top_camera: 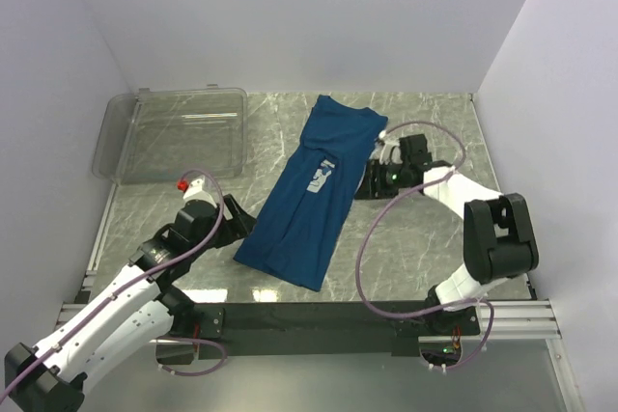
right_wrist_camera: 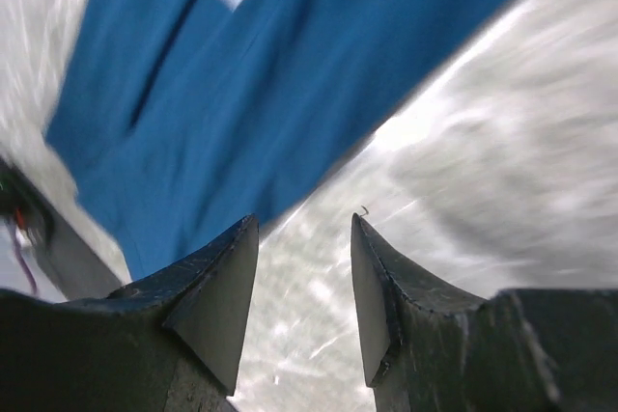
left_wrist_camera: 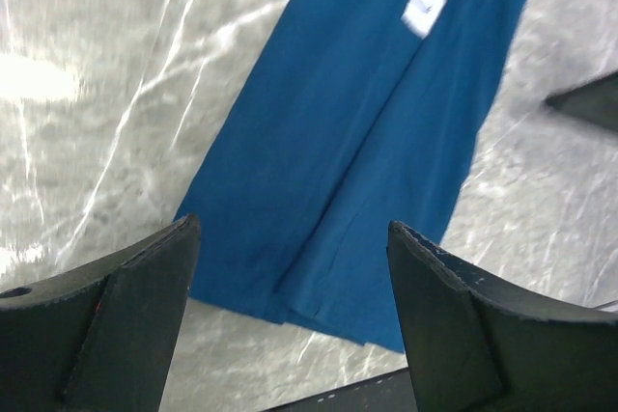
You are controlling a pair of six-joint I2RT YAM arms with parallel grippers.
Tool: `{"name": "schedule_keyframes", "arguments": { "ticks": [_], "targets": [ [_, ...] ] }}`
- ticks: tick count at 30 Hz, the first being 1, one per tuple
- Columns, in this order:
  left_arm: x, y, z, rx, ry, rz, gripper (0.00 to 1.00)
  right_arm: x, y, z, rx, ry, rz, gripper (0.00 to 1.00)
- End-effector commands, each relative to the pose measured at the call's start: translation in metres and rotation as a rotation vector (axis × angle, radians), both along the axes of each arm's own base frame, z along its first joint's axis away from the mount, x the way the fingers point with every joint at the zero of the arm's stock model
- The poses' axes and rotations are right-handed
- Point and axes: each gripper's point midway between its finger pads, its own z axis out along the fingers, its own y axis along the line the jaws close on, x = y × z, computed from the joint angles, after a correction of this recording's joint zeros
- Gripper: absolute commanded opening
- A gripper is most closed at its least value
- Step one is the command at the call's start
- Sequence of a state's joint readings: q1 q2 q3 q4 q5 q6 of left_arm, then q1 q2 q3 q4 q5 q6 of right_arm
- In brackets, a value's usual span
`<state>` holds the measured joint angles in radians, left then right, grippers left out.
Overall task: Fold and stack the t-shirts
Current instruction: Fold the tshirt
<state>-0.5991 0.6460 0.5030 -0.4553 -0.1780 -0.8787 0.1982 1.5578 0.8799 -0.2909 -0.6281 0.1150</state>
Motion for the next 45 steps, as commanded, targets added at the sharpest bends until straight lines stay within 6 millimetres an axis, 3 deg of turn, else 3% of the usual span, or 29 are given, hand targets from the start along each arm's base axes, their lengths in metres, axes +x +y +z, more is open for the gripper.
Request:
{"name": "schedule_keyframes", "arguments": {
  "ticks": [1, 4, 7, 16, 27, 30, 33, 37, 45],
  "targets": [
    [-0.003, -0.008, -0.006, -0.044, 0.030, -0.010, 0.83, 0.057, -0.021, 0.020, 0.034, -0.071, -0.149, 0.50],
    [-0.004, -0.009, -0.014, -0.033, 0.058, -0.017, 0.83, 0.089, -0.038, 0.016, 0.061, -0.024, -0.216, 0.50],
    [-0.002, -0.010, -0.017, -0.020, 0.067, -0.022, 0.83, 0.102, -0.042, 0.013, 0.071, 0.006, -0.236, 0.50],
    [-0.002, -0.013, -0.019, -0.004, 0.073, -0.046, 0.83, 0.145, -0.033, -0.008, 0.118, 0.145, -0.364, 0.50],
    [0.002, -0.009, -0.018, 0.032, 0.064, -0.037, 0.84, 0.158, -0.026, -0.036, 0.101, 0.232, -0.413, 0.47],
    [0.003, -0.007, -0.019, 0.047, 0.064, -0.035, 0.84, 0.159, -0.029, -0.042, 0.094, 0.246, -0.422, 0.39],
    [0.005, -0.007, -0.020, 0.068, 0.070, -0.038, 0.84, 0.157, -0.029, -0.048, 0.095, 0.262, -0.414, 0.25],
    [0.007, -0.008, -0.018, 0.076, 0.066, -0.045, 0.84, 0.157, -0.037, -0.043, 0.090, 0.243, -0.416, 0.14],
    [0.009, -0.020, -0.026, 0.059, 0.088, -0.091, 0.84, 0.150, -0.060, -0.037, 0.039, 0.215, -0.415, 0.05]
  ]
}}
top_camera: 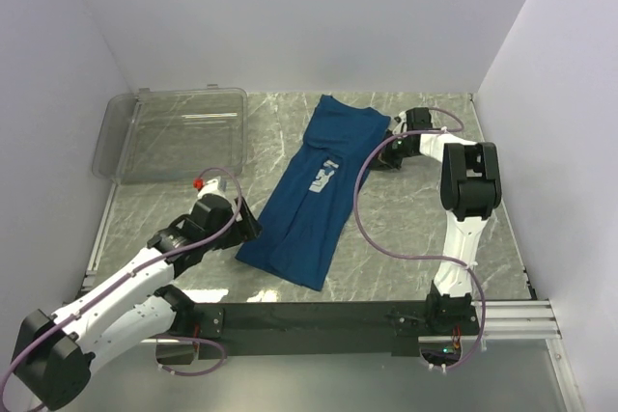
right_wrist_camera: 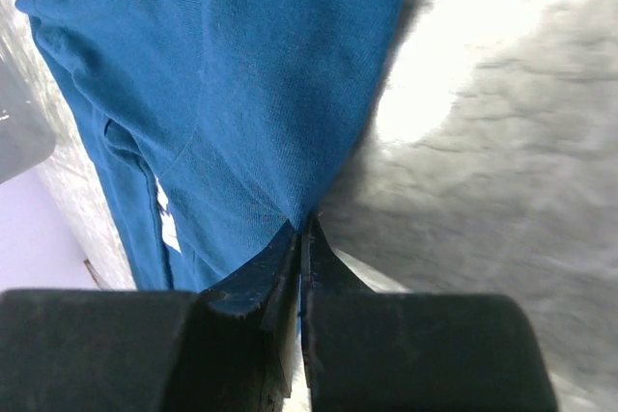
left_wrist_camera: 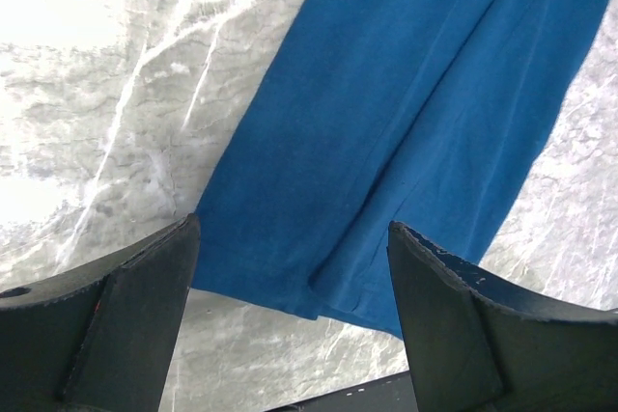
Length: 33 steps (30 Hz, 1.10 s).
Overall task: Fold and stack the t-shirts
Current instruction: Fold the tshirt
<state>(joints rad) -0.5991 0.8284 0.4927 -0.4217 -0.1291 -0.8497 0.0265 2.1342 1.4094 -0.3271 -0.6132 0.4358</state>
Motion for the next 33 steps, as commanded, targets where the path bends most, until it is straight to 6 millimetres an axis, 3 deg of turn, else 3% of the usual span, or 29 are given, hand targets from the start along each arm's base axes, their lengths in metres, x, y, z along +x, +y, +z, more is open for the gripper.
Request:
{"name": "schedule_keyframes", "arguments": {
  "ticks": [1, 8, 14, 19, 21, 23, 27, 32, 33],
  "targets": [
    [0.011, -0.012, 0.013, -0.027, -0.039, -0.039, 0.84, 0.004, -0.029, 0.014, -0.075, -0.051, -0.015, 0.05],
    [0.012, -0.024, 0.006, -0.052, -0.013, -0.080, 0.84, 0.000, -0.072, 0.013, -0.121, -0.015, -0.055, 0.06],
    [0.012, -0.038, -0.008, -0.064, 0.029, -0.137, 0.84, 0.012, -0.108, 0.020, -0.183, -0.028, -0.054, 0.07],
    [0.023, -0.047, -0.024, -0.009, 0.066, -0.189, 0.84, 0.031, -0.122, 0.043, -0.226, -0.096, 0.009, 0.27],
    [0.032, -0.055, -0.020, -0.014, 0.051, -0.219, 0.84, 0.028, -0.126, 0.054, -0.255, -0.107, 0.027, 0.36],
    [0.033, -0.064, -0.028, -0.021, 0.083, -0.264, 0.83, 0.022, -0.131, 0.059, -0.290, -0.136, 0.061, 0.45],
    [0.039, -0.086, -0.026, -0.068, 0.089, -0.352, 0.79, -0.007, -0.140, 0.073, -0.330, -0.200, 0.167, 0.49],
    [0.030, -0.095, -0.041, -0.089, 0.154, -0.402, 0.73, -0.055, -0.123, 0.083, -0.277, -0.260, 0.317, 0.52],
    [0.027, -0.094, -0.045, -0.086, 0.172, -0.406, 0.72, -0.062, -0.120, 0.094, -0.282, -0.296, 0.326, 0.52]
  ]
}}
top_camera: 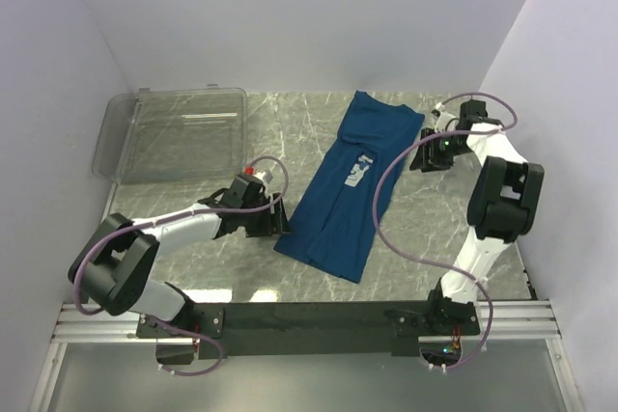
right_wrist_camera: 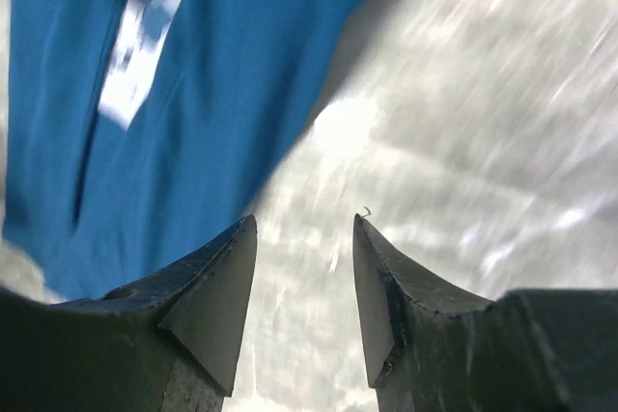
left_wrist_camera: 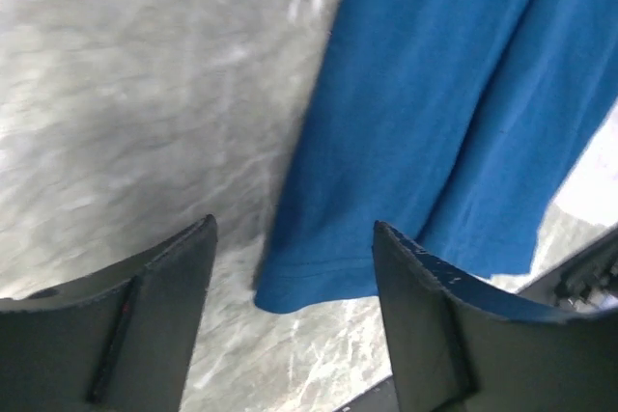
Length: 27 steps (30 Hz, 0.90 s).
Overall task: Fold and stack the t-shirts
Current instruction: Fold the tshirt
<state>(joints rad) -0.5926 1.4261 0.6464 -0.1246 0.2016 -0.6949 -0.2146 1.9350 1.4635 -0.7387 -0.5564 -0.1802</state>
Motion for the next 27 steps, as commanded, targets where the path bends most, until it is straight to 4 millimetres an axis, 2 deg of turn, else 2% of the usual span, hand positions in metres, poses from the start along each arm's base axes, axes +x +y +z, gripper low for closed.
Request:
{"name": "schedule_keyframes", "arguments": {
  "ticks": [1, 6, 10, 12, 13, 15, 19, 25, 27],
  "targets": [
    [-0.001, -0.014, 0.005, -0.049, 0.006, -0.072, 0.70, -0.033, 0.013, 0.030, 0.012, -0.117, 0.152, 0.53],
    [-0.017, -0.012, -0.010, -0.025, 0.067, -0.080, 0.55, -0.066, 0.034, 0.044, 0.090, -0.169, 0.204, 0.56],
    [-0.033, -0.014, -0.016, -0.018, 0.107, -0.091, 0.42, -0.078, 0.045, 0.053, 0.128, -0.206, 0.222, 0.56],
    [-0.045, -0.018, -0.019, -0.021, 0.130, -0.108, 0.31, -0.085, 0.049, 0.055, 0.145, -0.208, 0.236, 0.57],
    [-0.051, -0.021, -0.020, -0.020, 0.138, -0.122, 0.17, -0.087, 0.050, 0.053, 0.149, -0.201, 0.236, 0.57],
    [-0.059, -0.021, -0.023, -0.013, 0.160, -0.116, 0.01, -0.091, 0.050, 0.052, 0.146, -0.203, 0.239, 0.57],
    [-0.075, -0.021, -0.017, -0.027, 0.173, -0.095, 0.01, -0.100, 0.052, 0.048, 0.142, -0.192, 0.257, 0.57],
    [-0.112, -0.030, -0.009, -0.068, 0.228, -0.111, 0.01, -0.114, 0.055, 0.044, 0.107, -0.202, 0.321, 0.58],
    [-0.114, -0.030, -0.009, -0.068, 0.233, -0.089, 0.09, -0.117, 0.056, 0.045, 0.086, -0.223, 0.357, 0.59]
  ]
}}
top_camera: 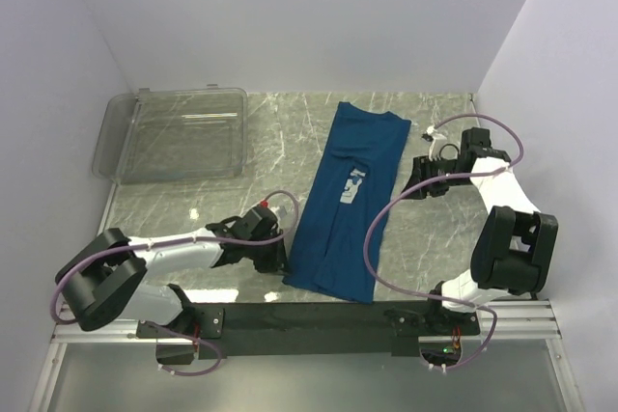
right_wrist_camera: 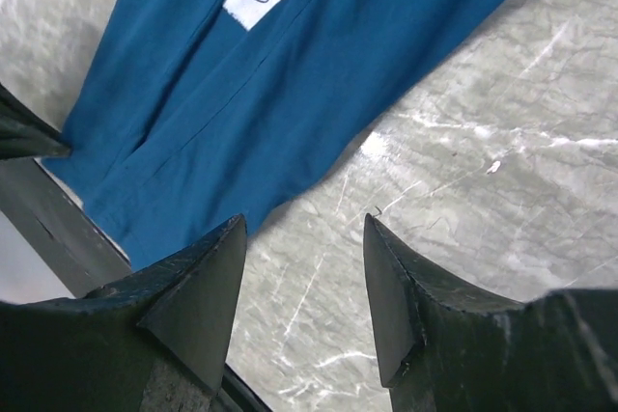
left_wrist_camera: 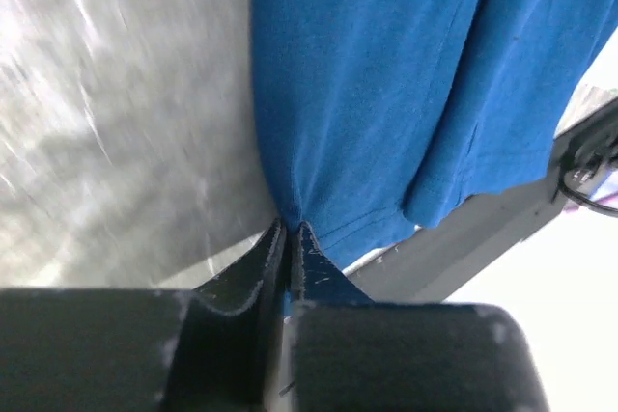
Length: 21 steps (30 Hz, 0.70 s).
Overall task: Fold and stack the t-shirts
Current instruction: Fold the tshirt
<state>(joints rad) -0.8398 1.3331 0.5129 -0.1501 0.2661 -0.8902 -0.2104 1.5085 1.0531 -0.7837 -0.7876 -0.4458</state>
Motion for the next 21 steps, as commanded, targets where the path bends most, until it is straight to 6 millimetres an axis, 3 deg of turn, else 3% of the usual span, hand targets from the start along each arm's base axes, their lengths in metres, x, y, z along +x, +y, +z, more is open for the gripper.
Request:
{"name": "schedule_keyframes", "arguments": {
  "ticks": [1, 3, 4, 7, 9, 13, 15, 16, 17, 19, 21],
  "targets": [
    [-0.004, 0.003, 0.006, 0.004, 0.008, 0.074, 0.27, -0.009, 0.008, 0.009, -0.039, -0.080, 0.096, 0.59],
    [0.007, 0.007, 0.017, 0.024, -0.038, 0.129, 0.46, -0.013, 0.012, 0.011, -0.068, -0.108, 0.137, 0.59],
    [0.020, 0.010, 0.031, 0.018, -0.107, 0.177, 0.61, -0.014, 0.014, 0.013, -0.075, -0.121, 0.154, 0.59],
    [0.038, 0.008, 0.070, -0.030, -0.223, 0.204, 0.75, -0.018, 0.027, 0.020, -0.113, -0.184, 0.234, 0.59],
    [0.050, 0.007, 0.095, -0.046, -0.317, 0.191, 0.77, -0.023, 0.043, 0.031, -0.116, -0.247, 0.307, 0.60],
    [0.061, 0.007, 0.119, -0.039, -0.443, 0.125, 0.79, -0.049, 0.082, 0.055, -0.086, -0.378, 0.474, 0.61],
    [0.060, 0.005, 0.123, -0.041, -0.493, 0.057, 0.80, -0.064, 0.098, 0.064, -0.084, -0.496, 0.545, 0.67],
    [0.062, 0.005, 0.128, -0.051, -0.519, 0.049, 0.80, -0.077, 0.110, 0.064, -0.069, -0.541, 0.609, 0.75],
    [0.061, 0.007, 0.127, -0.048, -0.528, 0.042, 0.80, -0.080, 0.120, 0.069, -0.029, -0.622, 0.650, 0.90],
    [0.059, 0.009, 0.128, -0.057, -0.544, 0.034, 0.82, -0.105, 0.126, 0.052, 0.017, -0.690, 0.711, 0.90],
    [0.058, 0.014, 0.125, -0.049, -0.528, 0.063, 0.84, -0.122, 0.131, 0.032, 0.039, -0.645, 0.791, 0.91]
  ]
}}
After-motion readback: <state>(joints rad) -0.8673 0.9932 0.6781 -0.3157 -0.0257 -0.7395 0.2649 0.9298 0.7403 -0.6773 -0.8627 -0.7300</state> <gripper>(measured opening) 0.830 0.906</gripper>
